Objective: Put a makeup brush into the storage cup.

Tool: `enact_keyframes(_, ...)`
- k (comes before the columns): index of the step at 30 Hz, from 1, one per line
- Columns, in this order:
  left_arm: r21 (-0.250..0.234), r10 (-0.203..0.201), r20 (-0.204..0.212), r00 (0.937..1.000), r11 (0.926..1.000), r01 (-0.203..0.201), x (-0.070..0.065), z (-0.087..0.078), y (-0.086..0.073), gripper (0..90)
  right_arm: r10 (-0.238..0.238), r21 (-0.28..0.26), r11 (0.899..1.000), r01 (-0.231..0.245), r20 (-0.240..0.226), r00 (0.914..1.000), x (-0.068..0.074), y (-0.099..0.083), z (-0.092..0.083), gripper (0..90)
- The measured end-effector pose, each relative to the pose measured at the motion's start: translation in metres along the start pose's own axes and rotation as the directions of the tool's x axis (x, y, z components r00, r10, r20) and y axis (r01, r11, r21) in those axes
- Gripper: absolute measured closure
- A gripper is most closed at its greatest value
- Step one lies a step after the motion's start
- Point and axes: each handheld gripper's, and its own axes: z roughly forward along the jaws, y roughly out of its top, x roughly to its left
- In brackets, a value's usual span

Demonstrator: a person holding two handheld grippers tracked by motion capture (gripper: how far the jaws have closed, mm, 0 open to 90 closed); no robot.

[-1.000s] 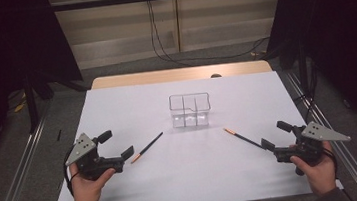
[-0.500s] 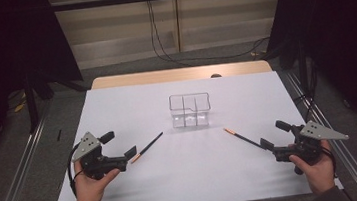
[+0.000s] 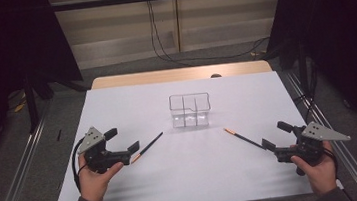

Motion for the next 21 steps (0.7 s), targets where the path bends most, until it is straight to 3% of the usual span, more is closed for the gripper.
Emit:
enact_keyframes(11,0.029,-0.001,-0.005,1.0,0.9996,0.001,0.001,0.009,0.003,1.9,0.001,-0.002,1.0,-0.001,0.005,1.0,0.0,-0.001,-0.002,9.0)
enact_keyframes(14,0.004,-0.004,0.014,0.9999,1.0,0.004,0.002,0.012,0.004,1.9,-0.001,-0.003,1.0,0.001,0.004,1.0,0.0,-0.001,-0.002,9.0)
enact_keyframes(17,-0.003,0.004,-0.001,1.0,1.0,-0.004,0.0,0.014,0.006,1.9,-0.001,-0.003,1.0,0.001,0.006,1.0,0.0,-0.001,-0.002,9.0)
enact_keyframes(21,-0.049,0.011,0.013,0.9999,0.9988,-0.01,0.002,0.018,0.008,1.9,0.0,-0.004,1.0,0.0,0.002,1.0,0.0,-0.001,-0.002,9.0)
